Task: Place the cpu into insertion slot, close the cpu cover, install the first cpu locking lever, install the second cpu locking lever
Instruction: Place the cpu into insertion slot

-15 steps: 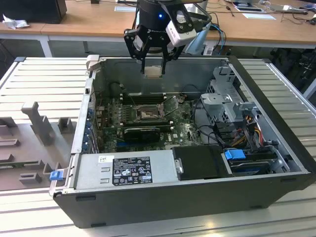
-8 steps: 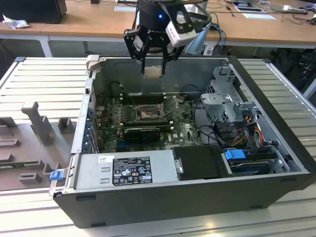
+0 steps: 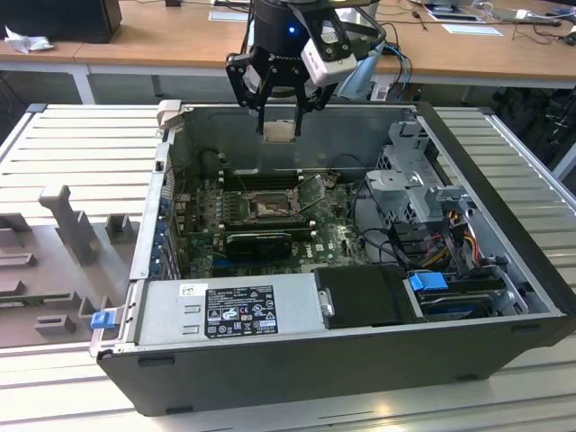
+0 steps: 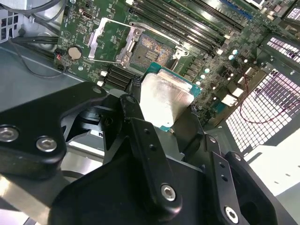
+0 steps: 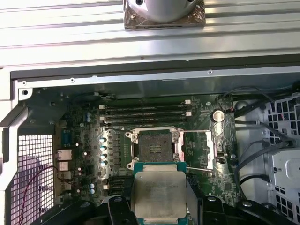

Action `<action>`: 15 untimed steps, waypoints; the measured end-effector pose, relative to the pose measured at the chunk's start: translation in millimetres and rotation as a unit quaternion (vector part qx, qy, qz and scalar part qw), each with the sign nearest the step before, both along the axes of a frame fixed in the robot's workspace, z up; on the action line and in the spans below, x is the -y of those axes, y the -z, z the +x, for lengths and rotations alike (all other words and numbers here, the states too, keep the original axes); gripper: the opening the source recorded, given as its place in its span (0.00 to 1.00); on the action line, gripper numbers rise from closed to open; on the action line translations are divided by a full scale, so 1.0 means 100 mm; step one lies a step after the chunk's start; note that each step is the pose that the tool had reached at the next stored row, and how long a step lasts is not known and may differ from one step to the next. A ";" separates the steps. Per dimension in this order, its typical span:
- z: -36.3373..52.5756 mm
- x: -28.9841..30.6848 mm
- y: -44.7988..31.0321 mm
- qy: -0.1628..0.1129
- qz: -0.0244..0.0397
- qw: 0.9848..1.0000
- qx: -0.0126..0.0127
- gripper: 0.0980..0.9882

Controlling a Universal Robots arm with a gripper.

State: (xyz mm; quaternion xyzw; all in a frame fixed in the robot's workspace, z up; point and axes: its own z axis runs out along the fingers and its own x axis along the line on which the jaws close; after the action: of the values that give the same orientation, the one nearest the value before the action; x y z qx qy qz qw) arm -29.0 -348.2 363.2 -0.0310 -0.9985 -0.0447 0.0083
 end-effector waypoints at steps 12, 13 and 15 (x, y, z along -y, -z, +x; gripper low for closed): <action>0.000 0.000 0.001 0.009 0.000 1.000 0.000 0.48; 0.000 0.000 0.001 0.010 0.000 1.000 0.000 0.48; 0.000 0.000 0.002 0.013 0.000 1.000 0.000 0.48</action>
State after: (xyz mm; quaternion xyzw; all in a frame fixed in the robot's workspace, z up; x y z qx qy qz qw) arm -29.0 -348.2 363.1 -0.0443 -0.9980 -0.0449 0.0077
